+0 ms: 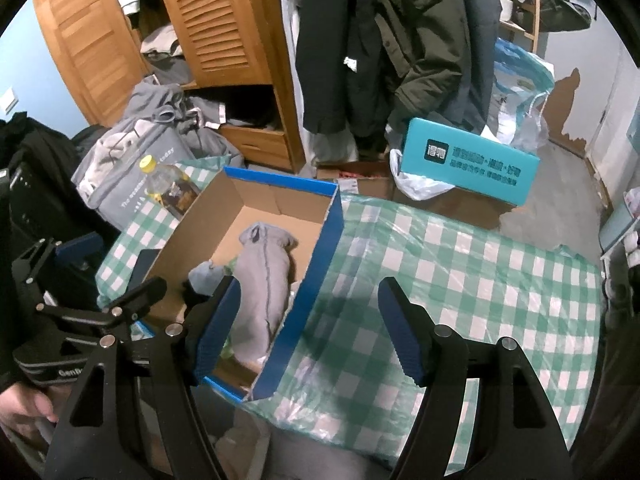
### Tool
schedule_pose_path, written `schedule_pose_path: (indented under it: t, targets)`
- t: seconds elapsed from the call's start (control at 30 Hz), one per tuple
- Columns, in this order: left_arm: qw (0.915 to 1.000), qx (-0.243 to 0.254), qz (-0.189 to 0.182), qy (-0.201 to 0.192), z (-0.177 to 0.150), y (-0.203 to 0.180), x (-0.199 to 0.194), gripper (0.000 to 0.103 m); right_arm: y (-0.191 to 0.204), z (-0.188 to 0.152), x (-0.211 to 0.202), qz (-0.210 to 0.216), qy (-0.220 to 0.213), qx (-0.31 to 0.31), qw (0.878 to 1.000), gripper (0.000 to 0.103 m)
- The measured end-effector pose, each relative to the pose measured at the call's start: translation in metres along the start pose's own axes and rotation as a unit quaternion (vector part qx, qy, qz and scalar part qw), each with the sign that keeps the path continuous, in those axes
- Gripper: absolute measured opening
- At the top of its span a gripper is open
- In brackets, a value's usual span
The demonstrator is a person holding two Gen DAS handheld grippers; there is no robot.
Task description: Organize soft objects
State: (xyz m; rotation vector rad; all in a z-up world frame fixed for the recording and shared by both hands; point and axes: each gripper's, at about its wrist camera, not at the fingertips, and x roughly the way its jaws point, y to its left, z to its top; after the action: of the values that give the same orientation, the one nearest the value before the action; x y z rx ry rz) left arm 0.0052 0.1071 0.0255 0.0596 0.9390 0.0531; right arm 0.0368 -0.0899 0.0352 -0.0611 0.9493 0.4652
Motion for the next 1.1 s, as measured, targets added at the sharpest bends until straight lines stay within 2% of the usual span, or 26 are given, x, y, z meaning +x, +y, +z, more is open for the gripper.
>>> schedule_pose_path:
  t: [0.5, 1.1]
  targets:
    - [0.9999, 0.006, -0.007, 0.010, 0.003, -0.020, 0.002, 0.102, -0.022, -0.012, 0.001, 0.001, 0.007, 0.026, 1.000, 0.071]
    - [0.9999, 0.011, 0.002, 0.006, 0.002, -0.022, 0.003, 0.102, -0.021, -0.013, 0.000, 0.002, 0.009, 0.024, 1.000, 0.071]
